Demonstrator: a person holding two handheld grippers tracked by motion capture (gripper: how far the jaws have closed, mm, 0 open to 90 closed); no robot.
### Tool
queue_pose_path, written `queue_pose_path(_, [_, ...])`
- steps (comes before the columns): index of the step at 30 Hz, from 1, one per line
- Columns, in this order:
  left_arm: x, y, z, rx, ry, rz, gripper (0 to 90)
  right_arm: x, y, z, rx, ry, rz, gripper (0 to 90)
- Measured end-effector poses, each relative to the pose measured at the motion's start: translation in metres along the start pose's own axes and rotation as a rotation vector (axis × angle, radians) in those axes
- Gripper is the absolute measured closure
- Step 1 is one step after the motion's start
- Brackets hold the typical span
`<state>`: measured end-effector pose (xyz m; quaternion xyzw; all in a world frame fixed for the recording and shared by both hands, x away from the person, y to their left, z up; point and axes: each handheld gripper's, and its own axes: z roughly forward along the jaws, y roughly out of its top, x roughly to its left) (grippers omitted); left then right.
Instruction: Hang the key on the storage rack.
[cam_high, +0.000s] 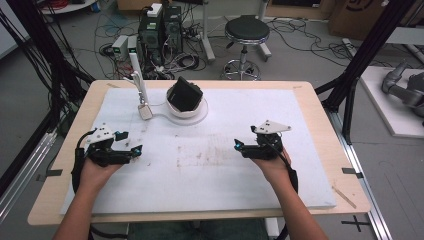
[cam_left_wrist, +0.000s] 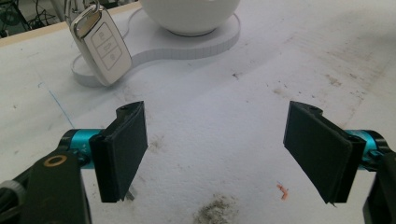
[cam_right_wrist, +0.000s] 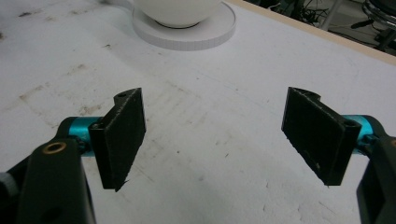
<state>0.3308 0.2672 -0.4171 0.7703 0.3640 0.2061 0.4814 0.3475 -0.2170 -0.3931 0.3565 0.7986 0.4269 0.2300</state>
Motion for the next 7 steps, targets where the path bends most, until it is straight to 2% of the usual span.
queue_pose_path(7, [0.0002,-0.0001,-0.0003,0.0,0.0,-0.001,21.7,-0.0009,-0.001,0.0005,0.01,0.004,0.003,21.8])
